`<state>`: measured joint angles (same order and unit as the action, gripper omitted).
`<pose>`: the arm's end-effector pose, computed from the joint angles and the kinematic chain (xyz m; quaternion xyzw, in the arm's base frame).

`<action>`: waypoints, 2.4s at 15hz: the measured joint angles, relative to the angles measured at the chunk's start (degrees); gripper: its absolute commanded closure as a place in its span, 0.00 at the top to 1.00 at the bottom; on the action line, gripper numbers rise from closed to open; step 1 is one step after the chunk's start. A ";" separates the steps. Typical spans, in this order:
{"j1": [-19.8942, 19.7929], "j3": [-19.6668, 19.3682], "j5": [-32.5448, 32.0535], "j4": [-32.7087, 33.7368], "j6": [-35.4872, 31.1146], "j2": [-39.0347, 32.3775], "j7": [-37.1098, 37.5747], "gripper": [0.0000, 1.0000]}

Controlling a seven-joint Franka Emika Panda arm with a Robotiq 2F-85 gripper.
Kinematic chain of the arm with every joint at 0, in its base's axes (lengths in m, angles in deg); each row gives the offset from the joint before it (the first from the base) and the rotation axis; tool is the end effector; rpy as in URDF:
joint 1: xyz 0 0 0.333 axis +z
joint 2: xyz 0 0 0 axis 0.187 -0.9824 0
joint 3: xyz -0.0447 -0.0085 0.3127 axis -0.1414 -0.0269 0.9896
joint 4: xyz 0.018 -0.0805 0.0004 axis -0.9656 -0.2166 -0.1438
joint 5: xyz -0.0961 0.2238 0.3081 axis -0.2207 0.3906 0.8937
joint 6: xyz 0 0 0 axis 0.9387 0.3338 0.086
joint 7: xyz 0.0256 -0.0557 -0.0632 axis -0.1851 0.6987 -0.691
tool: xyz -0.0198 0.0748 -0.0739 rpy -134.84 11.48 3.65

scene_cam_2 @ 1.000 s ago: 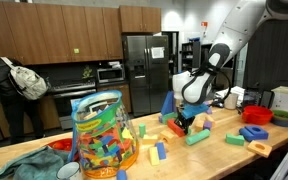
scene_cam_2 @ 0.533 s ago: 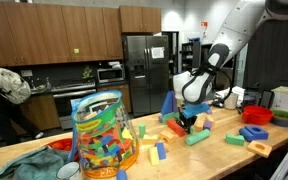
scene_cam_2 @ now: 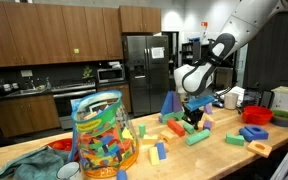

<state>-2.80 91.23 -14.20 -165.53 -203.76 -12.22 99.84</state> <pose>0.4491 0.0854 0.2550 0.9825 -0.1442 -0.0902 0.0755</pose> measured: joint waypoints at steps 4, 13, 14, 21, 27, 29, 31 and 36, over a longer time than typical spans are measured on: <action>-1.11 -0.06 -0.01 -0.01 3.41 1.49 -0.62 0.00; -1.51 0.40 -0.48 -0.46 2.51 -0.86 -1.12 0.00; -1.45 0.47 -0.48 -0.49 2.04 -1.30 -1.12 0.00; -0.56 1.09 -0.68 -0.41 -1.35 -2.74 -1.12 0.00; 0.80 2.23 -0.67 -0.36 -1.85 -2.74 -0.94 0.00; 0.93 2.42 -0.67 -0.34 -1.94 -2.74 -0.66 0.00; 0.94 2.44 -0.67 -0.19 -2.20 -2.75 -0.38 0.00; 0.94 2.44 -0.64 0.71 -2.23 -2.72 0.49 0.00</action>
<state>-1.87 93.67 -14.84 -164.82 -205.99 -14.94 100.33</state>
